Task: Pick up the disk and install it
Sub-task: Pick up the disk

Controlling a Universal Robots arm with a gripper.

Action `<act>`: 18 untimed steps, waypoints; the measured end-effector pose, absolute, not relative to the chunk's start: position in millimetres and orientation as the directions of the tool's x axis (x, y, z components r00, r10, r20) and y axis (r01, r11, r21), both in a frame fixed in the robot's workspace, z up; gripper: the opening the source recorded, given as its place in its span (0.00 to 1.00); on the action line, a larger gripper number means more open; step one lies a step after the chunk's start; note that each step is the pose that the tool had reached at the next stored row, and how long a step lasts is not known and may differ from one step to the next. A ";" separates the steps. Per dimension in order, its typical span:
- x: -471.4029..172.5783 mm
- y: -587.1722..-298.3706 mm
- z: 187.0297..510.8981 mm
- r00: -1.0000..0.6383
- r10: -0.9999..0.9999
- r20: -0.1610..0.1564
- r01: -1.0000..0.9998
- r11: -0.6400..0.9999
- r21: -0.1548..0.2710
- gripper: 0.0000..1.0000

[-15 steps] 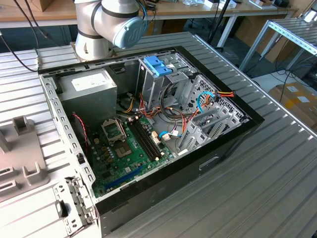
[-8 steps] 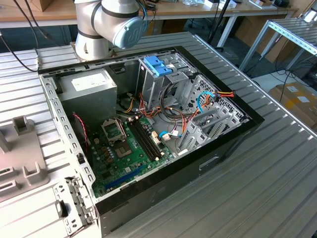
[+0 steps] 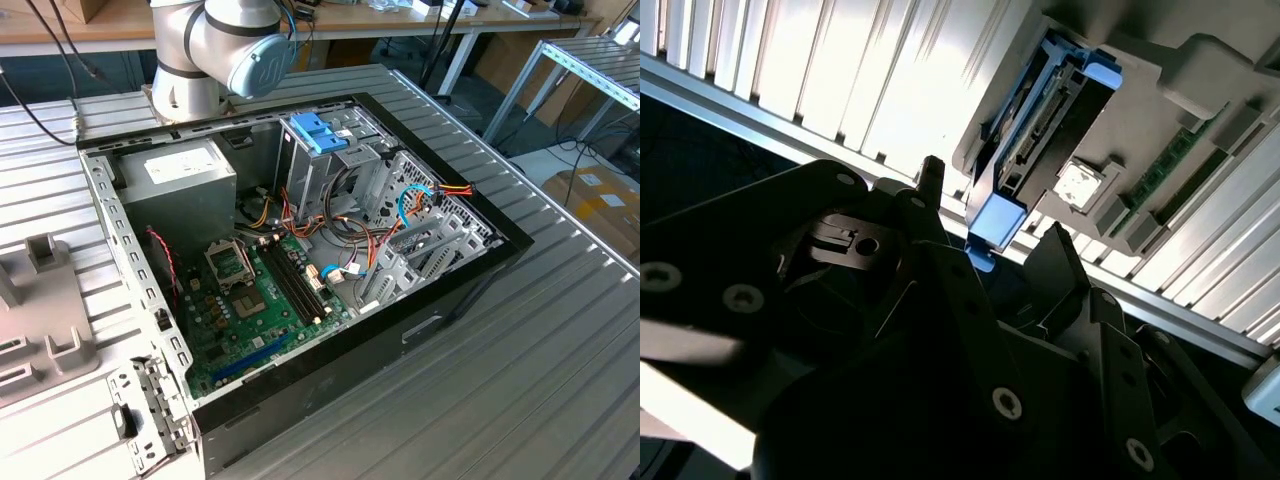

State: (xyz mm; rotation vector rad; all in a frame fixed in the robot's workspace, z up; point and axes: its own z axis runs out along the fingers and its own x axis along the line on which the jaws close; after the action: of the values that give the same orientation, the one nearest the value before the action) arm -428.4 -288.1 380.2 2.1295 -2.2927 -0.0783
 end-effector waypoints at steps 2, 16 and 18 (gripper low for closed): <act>-428.4 -288.1 379.5 -0.074 -0.997 -0.026 -0.996 0.073 0.044 0.60; -428.9 -284.4 375.7 -0.074 -0.997 -0.026 -0.996 0.073 0.044 0.60; -429.6 -284.8 375.3 -0.074 -0.997 -0.026 -0.996 0.073 0.044 0.60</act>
State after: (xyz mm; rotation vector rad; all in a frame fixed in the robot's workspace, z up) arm -429.6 -284.8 375.3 2.1295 -2.2929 -0.0783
